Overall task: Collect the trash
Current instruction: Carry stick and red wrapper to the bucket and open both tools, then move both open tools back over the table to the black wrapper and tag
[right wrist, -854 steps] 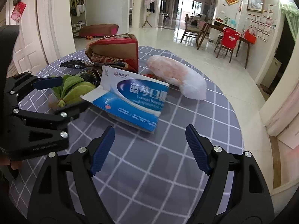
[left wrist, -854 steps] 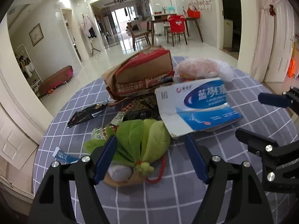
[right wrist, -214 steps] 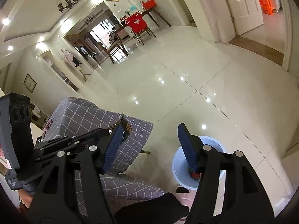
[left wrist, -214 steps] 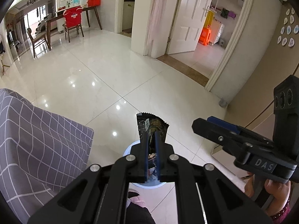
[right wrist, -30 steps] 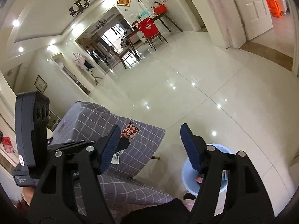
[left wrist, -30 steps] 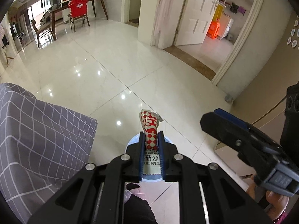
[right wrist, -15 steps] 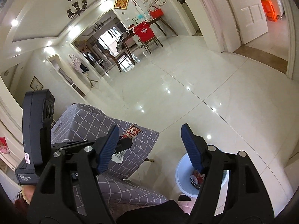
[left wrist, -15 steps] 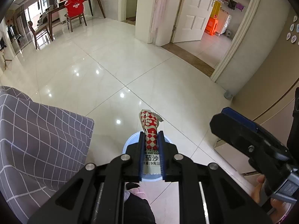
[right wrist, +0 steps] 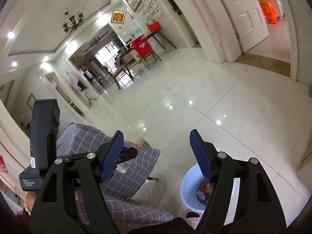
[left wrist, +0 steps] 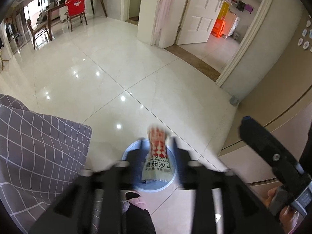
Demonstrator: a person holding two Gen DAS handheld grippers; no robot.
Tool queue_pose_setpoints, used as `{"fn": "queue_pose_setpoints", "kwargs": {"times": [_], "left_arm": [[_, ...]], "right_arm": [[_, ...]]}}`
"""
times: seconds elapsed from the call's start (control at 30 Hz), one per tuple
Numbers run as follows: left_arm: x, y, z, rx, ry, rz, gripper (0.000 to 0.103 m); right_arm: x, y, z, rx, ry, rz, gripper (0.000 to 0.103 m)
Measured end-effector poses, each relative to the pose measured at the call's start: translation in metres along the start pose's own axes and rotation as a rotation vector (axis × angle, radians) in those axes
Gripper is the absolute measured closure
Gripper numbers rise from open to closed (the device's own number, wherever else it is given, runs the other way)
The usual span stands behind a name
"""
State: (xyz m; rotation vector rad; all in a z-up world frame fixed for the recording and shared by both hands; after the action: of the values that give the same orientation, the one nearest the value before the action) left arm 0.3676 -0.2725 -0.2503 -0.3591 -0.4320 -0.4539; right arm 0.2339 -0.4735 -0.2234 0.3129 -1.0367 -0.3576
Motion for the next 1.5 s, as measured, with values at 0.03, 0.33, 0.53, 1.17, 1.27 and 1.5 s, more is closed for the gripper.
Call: {"fn": "queue_pose_setpoints", "kwargs": {"times": [0.03, 0.33, 0.53, 1.17, 1.27, 1.5], "left_arm": [[0.001, 0.001, 0.001, 0.010, -0.005, 0.011, 0.024], [-0.003, 0.011, 0.016, 0.038, -0.044, 0.010, 0.024], [-0.006, 0.023, 0.050, 0.065, -0.106, 0.008, 0.024], [-0.032, 0.225, 0.251, 0.310, -0.406, 0.264, 0.021], [-0.041, 0.274, 0.274, 0.361, -0.416, 0.357, 0.021], [-0.076, 0.414, 0.314, 0.385, -0.413, 0.758, 0.021]], "right_arm": [[0.000, -0.001, 0.002, -0.003, -0.007, -0.003, 0.033], [-0.002, 0.005, 0.002, 0.000, 0.018, -0.014, 0.032], [0.001, 0.031, 0.005, 0.024, 0.034, 0.019, 0.032], [-0.004, 0.265, -0.036, 0.313, 0.157, 0.282, 0.030], [-0.013, 0.311, -0.058, 0.376, 0.225, 0.310, 0.030], [-0.035, 0.405, -0.118, 0.449, 0.386, 0.356, 0.030]]}}
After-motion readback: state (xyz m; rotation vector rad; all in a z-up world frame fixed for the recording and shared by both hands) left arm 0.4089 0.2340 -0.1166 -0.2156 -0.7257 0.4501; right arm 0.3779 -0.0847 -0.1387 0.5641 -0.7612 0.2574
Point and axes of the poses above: each gripper's, at about its wrist camera, not at the fingertips, and z roughly against the way its jaws point, y to its left, x to its top, the point moved 4 cm from there along -z, roughly the way its jaws point, and after that the axes turned 10 degrees about z, right-handed, at the moved point
